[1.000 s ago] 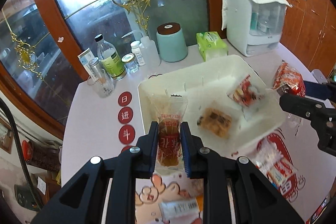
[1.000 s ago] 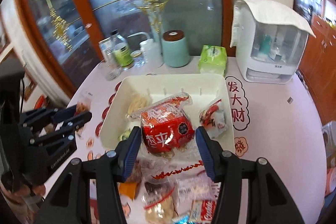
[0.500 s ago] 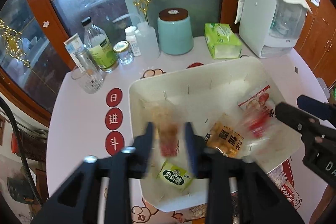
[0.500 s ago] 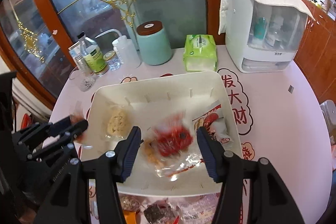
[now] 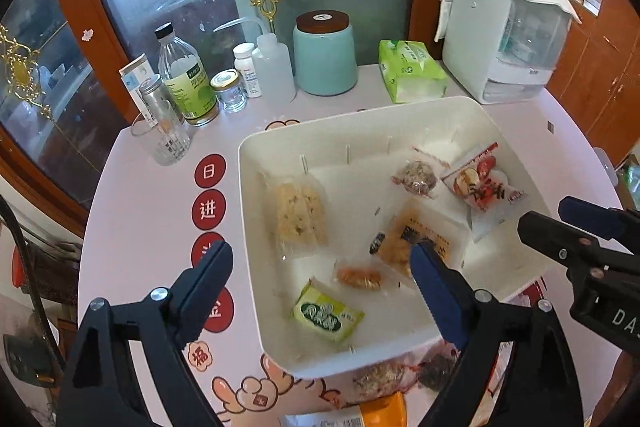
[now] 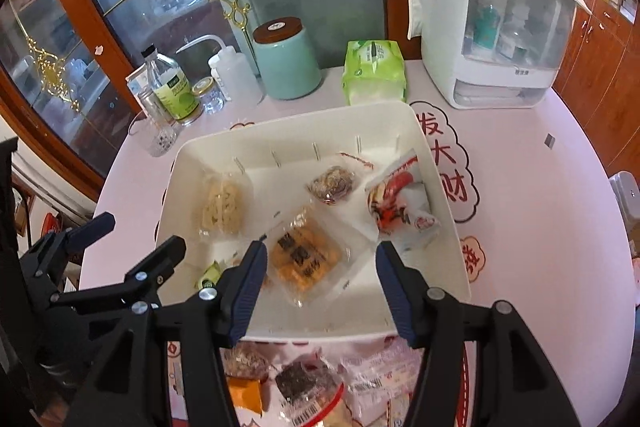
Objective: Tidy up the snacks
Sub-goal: 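Lift both bags over the tray and release them inside, then grasp orange-and-white bar with left gripper while right grasps brown chocolate pack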
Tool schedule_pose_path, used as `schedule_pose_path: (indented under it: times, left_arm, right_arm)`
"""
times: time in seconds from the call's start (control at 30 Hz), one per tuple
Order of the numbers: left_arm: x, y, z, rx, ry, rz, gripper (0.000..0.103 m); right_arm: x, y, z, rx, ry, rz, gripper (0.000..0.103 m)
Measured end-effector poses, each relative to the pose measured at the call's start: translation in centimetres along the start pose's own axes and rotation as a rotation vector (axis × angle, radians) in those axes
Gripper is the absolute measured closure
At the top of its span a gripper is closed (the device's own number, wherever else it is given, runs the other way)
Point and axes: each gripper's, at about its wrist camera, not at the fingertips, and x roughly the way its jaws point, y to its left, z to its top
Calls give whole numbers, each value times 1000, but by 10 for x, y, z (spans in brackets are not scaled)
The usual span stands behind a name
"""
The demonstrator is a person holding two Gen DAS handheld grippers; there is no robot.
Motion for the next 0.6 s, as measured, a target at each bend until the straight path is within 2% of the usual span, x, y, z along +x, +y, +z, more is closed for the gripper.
schedule_pose_path:
  times: [0.17,0.37,0.6]
  left_arm:
    - [-17,2,-18,13,-20,-4,13]
    - [-36,5,-50,38,-23,-45,13]
    - [-53,5,-97,158,-18,-57,13]
  right_arm:
    - [-14,0,-20,-12,7,-8,46]
    - [-36,-1,-48,-12,1,-12,46]
    - [-65,-4,-106,-23,23,-3,46]
